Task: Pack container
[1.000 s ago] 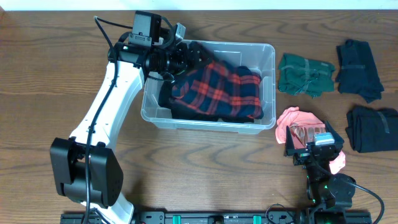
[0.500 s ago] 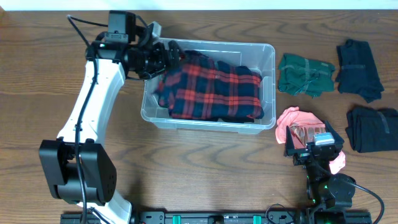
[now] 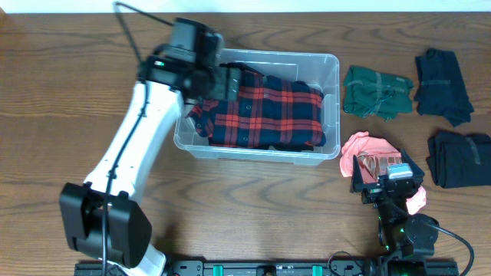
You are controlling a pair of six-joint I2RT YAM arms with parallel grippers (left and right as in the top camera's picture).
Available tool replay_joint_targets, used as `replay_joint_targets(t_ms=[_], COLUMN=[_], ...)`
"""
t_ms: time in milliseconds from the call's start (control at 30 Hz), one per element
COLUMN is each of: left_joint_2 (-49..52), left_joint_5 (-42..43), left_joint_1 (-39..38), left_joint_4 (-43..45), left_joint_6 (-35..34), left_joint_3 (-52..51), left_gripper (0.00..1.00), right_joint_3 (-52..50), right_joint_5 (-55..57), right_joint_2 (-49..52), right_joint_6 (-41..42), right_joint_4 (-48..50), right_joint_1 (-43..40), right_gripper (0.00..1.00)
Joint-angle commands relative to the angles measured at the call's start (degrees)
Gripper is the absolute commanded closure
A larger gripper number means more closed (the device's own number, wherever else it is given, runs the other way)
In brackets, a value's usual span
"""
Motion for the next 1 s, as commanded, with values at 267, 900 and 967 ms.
replay_joint_targets(t_ms=[267, 900, 967], left_joint_2=[4.7, 18.9, 16.6], left_joint_5=[-18.3, -18.3, -18.3], left_joint_1=[-4.3, -4.4, -4.4], left_joint_4=[2.3, 3.4, 3.1], left_joint_6=[4.0, 3.8, 3.8], left_joint_3=[1.7, 1.8, 1.9], left_gripper=[0.80, 0.81, 0.81], right_joint_3=[-0.1, -0.1, -0.1], right_joint_5=[0.4, 0.4, 0.4], right_joint_2=[-0.3, -0.3, -0.3], right_joint_6=[0.6, 0.6, 0.6], right_joint_4=[-0.2, -0.2, -0.2], right_joint_1=[0.4, 0.4, 0.4], right_gripper=[0.01, 0.01, 0.01])
